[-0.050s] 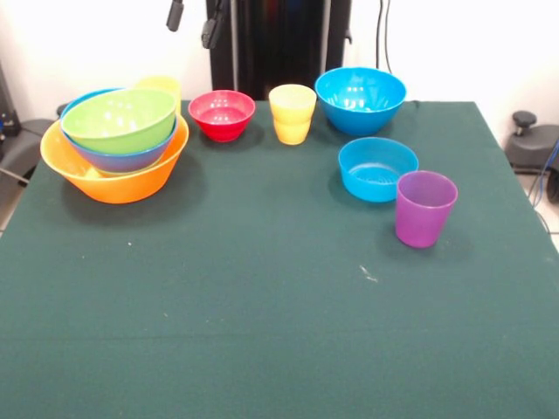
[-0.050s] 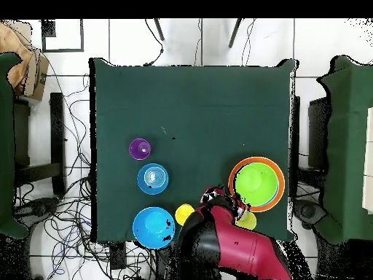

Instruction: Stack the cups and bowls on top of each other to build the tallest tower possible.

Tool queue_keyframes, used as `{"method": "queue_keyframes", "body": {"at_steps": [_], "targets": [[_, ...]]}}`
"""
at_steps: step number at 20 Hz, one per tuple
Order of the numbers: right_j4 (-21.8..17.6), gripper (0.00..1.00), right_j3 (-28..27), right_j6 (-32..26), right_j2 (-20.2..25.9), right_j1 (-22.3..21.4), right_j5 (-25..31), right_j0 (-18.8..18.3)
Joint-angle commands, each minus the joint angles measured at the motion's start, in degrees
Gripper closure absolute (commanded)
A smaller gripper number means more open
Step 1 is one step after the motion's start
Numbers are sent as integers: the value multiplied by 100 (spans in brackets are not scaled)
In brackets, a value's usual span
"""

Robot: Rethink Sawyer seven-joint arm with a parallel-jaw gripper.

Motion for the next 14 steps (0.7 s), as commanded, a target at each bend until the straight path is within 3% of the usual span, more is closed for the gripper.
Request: {"method": "queue_keyframes", "body": {"at_steps": [1,14], "targets": [[-402,0,58,142,686,328,-147,-179],[-500,0,-440,199,161,841,5,319]]}}
